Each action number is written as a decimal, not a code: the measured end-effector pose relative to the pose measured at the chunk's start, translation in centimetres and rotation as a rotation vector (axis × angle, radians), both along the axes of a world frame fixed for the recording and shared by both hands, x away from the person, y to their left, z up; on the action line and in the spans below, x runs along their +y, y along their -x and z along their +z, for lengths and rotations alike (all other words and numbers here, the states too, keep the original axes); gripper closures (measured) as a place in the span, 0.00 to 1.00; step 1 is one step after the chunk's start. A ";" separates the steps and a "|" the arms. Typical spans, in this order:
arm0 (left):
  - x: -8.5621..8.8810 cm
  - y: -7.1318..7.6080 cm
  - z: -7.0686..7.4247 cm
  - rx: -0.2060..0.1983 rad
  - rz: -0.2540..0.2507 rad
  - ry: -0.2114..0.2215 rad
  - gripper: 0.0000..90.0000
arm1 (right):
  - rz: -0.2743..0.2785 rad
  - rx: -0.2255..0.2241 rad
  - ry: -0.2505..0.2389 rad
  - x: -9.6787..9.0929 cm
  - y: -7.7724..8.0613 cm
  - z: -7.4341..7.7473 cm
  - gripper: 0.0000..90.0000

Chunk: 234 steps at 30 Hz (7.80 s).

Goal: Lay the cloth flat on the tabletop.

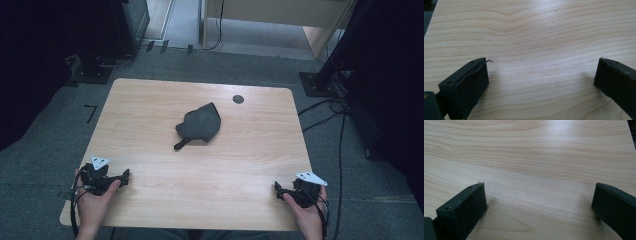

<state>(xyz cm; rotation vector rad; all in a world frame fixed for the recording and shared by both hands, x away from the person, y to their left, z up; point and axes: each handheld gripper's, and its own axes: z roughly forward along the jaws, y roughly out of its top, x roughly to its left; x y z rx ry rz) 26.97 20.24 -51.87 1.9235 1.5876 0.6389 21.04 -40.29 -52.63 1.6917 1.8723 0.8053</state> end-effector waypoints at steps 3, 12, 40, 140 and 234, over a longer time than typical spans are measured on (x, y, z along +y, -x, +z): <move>0.0 0.0 0.0 0.000 0.000 0.000 0.00 | 0.008 0.004 0.002 0.2 0.0 0.2 0.06; -0.1 0.0 0.0 -0.001 0.001 0.002 0.00 | 0.067 -0.042 -0.015 3.5 -0.4 2.8 0.07; -0.6 0.3 0.4 0.004 -0.011 -0.047 0.00 | 0.264 -0.104 -0.055 16.8 -11.3 5.4 0.35; -7.8 0.4 3.0 -0.151 -0.438 0.213 0.95 | 0.397 -0.091 -0.050 21.2 -11.2 8.9 0.48; -7.0 -5.5 2.8 -0.019 -0.178 0.289 0.58 | 0.483 -0.077 -0.354 16.5 -11.5 6.2 0.56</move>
